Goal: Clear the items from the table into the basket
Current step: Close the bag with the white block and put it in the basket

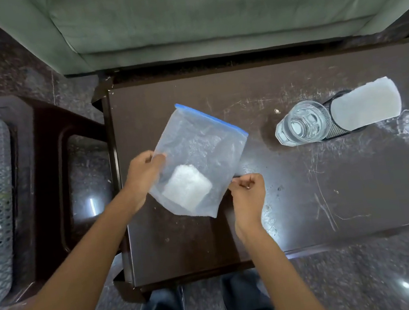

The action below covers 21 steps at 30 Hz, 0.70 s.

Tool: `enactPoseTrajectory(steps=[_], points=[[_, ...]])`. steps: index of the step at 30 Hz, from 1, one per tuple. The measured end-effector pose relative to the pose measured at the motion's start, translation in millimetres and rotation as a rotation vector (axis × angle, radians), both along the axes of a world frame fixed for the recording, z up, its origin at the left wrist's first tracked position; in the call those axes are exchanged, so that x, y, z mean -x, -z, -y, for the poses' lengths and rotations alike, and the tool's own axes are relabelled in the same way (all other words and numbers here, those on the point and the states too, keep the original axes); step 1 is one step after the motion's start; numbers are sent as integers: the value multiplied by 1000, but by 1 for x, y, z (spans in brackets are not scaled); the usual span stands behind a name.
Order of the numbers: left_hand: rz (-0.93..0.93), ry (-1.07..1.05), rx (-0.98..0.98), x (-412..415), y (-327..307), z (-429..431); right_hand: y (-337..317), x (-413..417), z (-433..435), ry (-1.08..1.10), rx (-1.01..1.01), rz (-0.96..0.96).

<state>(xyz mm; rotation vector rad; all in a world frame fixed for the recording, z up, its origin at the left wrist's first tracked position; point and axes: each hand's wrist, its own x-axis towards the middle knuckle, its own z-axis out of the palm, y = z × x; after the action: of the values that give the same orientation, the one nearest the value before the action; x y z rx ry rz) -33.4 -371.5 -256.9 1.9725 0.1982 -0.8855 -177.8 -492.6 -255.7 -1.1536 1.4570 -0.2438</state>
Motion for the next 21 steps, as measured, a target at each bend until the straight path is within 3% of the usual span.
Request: enactPoseTrajectory(steps=[5,11,14,16,18,21], points=[[-162,-94,130,19,-9,-8,-1,-6,12,-89,-6,56],[-323,-311,296,27,-15,-17,-17,-12,21,-243,159,175],[-171,-429,335,27,-16,-19,-28,-17,29,-276,136,310],[-2,-381,321,25,-16,-27,-32,-19,34,-347,134,318],[181,-168,275,23,-14,-38,-34,-19,37,-441,148,293],[404,174,29,20,-20,-48,-37,-18,40,-625,271,206]])
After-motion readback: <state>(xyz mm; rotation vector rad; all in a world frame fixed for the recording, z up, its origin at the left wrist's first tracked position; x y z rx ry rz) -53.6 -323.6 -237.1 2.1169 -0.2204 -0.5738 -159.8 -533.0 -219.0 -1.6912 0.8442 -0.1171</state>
